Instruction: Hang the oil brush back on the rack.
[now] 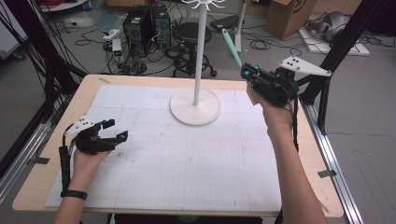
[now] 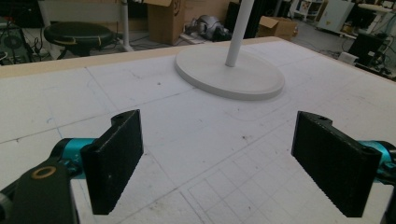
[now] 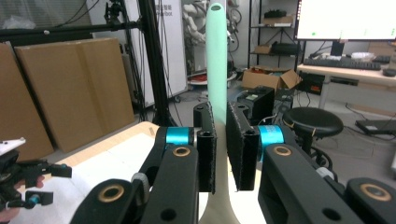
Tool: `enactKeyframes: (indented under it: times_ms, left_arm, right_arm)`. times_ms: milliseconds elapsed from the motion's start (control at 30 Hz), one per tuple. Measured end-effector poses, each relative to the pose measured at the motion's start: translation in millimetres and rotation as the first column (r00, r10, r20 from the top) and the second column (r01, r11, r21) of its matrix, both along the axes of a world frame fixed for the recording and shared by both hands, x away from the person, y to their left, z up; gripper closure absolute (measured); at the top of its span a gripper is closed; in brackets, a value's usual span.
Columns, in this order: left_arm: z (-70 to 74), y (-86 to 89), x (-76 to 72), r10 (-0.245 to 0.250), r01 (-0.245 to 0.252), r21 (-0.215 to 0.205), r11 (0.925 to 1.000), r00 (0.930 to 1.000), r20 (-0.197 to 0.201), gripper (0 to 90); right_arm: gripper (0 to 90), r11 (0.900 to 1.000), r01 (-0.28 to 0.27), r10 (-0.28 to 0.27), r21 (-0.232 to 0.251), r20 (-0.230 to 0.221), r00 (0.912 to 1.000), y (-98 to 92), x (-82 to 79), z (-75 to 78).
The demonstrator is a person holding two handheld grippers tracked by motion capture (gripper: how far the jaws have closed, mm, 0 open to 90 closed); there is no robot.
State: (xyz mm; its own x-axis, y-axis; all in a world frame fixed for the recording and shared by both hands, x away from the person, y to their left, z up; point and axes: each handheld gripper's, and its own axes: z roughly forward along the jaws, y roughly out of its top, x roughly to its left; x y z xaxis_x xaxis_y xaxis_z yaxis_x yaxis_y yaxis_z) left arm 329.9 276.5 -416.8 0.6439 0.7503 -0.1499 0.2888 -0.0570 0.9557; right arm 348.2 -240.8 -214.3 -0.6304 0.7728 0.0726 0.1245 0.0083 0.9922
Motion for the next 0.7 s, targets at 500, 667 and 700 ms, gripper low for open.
enactKeyframes:
  times_ms: [500, 667, 700]
  left_arm:
    - [0.7, 1.0, -1.0, -0.003, 0.003, 0.000, 1.0000, 1.0000, 0.000, 17.3]
    - [0.6, 1.0, -1.0, -0.007, 0.007, 0.002, 1.0000, 1.0000, -0.002, 17.3]
    - [0.6, 1.0, -1.1, -0.007, 0.007, 0.001, 1.0000, 1.0000, -0.002, 17.3]
  right_arm:
    - [82.7, 0.999, -0.029, 0.028, 0.014, 0.044, 0.9986, 20.9, 8.9, 23.6]
    - [82.7, 0.999, -0.030, 0.029, 0.016, 0.047, 0.9985, 25.4, 12.6, 27.7]
    - [82.7, 0.999, -0.029, 0.028, 0.013, 0.051, 0.9983, 28.1, 14.1, 29.8]
